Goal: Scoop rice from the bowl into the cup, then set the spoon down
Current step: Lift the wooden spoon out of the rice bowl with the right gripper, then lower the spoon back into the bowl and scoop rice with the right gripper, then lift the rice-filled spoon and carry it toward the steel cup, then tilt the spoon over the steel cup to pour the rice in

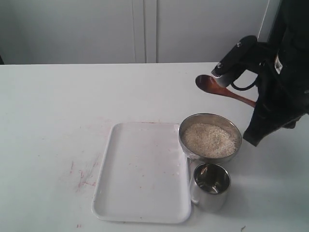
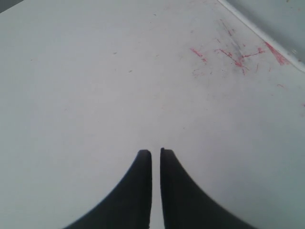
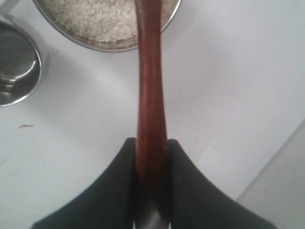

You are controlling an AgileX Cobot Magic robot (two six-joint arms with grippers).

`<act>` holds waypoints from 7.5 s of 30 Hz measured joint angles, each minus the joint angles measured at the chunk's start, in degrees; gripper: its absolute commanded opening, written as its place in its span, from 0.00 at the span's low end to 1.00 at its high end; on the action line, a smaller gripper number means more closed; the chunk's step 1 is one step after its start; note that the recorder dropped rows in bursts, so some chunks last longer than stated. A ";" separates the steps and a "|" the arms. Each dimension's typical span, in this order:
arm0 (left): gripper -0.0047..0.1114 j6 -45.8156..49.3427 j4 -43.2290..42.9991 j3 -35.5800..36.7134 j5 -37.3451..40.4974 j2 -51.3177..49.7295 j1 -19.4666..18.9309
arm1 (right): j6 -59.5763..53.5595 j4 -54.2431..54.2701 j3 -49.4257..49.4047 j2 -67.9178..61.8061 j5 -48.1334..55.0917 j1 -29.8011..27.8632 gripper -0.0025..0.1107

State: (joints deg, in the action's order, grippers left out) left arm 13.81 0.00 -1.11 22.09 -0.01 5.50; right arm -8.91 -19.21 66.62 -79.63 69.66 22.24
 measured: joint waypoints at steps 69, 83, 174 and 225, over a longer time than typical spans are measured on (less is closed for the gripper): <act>0.16 0.00 0.00 0.00 0.00 0.01 0.00 | -0.54 -6.38 -5.66 -21.24 -1.73 2.41 0.02; 0.16 0.00 0.00 0.00 0.00 0.01 0.00 | -1.96 -3.44 -4.01 -21.24 -4.64 1.87 0.02; 0.16 0.00 0.00 0.00 0.00 0.01 0.00 | -3.49 -11.10 -26.76 14.81 0.22 15.10 0.02; 0.16 0.00 0.00 0.00 0.00 0.01 0.00 | -9.67 -34.64 -26.89 9.41 0.12 20.00 0.02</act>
State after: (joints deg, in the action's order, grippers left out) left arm 13.81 0.00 -1.11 22.09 0.00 5.50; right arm -18.57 -53.85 39.72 -70.22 69.78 42.24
